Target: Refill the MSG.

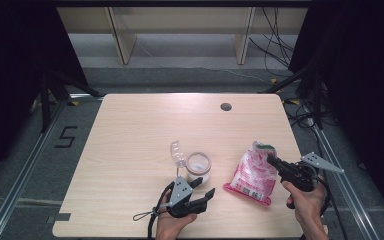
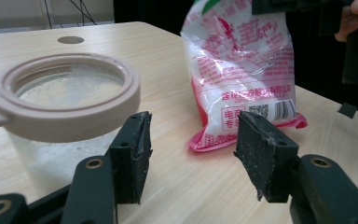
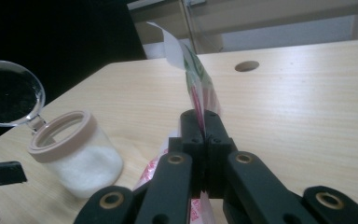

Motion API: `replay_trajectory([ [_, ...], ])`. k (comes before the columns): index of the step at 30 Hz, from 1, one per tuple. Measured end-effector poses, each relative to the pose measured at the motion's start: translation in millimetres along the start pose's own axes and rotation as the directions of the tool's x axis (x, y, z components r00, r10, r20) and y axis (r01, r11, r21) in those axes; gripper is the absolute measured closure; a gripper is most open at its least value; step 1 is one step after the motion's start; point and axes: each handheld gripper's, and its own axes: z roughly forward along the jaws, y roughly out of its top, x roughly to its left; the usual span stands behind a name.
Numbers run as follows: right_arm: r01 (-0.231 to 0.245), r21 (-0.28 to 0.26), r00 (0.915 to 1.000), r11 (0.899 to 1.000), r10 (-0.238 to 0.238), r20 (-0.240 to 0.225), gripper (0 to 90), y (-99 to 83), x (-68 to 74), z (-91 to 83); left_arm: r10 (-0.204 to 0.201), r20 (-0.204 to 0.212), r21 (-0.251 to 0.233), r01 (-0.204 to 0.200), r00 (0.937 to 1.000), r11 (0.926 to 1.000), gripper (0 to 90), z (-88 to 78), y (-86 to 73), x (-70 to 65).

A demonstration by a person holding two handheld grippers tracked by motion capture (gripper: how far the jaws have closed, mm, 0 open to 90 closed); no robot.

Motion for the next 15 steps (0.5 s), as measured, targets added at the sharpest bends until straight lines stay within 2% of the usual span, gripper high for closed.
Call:
replay_trajectory([
  [3,0.006,0.000,0.9998,1.000,-0.006,0.019,90.0,-3.0,-7.7,2.1,-0.007,-0.002,-0.009,0.007,1.0000,0.9999,44.7,-0.6,0.2,1.7],
  [4,0.022,0.004,0.9994,1.000,-0.022,0.028,89.9,-3.3,-10.0,1.8,-0.009,-0.008,-0.003,0.008,0.9999,1.0000,44.6,-1.7,0.8,1.6],
  [6,-0.016,-0.010,0.9997,1.000,0.016,0.018,89.8,-6.3,-11.9,4.4,-0.004,-0.004,-0.014,0.004,1.0000,0.9999,44.6,-1.8,0.9,3.3],
  [7,0.002,0.019,0.9994,1.000,-0.003,0.034,89.8,-5.7,-14.5,3.5,-0.007,-0.014,-0.005,0.007,0.9999,1.0000,44.5,-3.1,1.3,3.2],
  [8,0.008,0.003,0.9992,1.000,-0.008,0.039,89.8,-6.8,-16.7,4.7,-0.009,-0.014,-0.005,0.009,0.9999,0.9999,44.6,-3.2,1.6,3.7],
  [10,-0.014,-0.002,0.9993,1.000,0.014,0.035,89.6,-8.3,-17.8,5.5,-0.007,-0.015,-0.006,0.007,0.9999,1.0000,44.5,-4.0,1.8,5.1],
  [11,-0.016,0.019,0.9987,1.000,0.015,0.049,89.5,-7.9,-17.8,4.5,-0.008,-0.018,-0.005,0.007,0.9998,1.0000,44.5,-4.5,1.8,5.4],
  [12,-0.005,0.001,0.9996,1.000,0.005,0.028,89.3,-8.8,-20.7,6.5,-0.007,-0.021,-0.002,0.007,0.9998,1.0000,44.5,-4.8,1.6,6.3],
  [15,0.000,0.041,0.9974,0.999,-0.003,0.073,88.6,-10.0,-22.0,7.1,-0.013,-0.025,-0.007,0.012,0.9996,0.9999,44.5,-6.0,1.3,8.2],
])
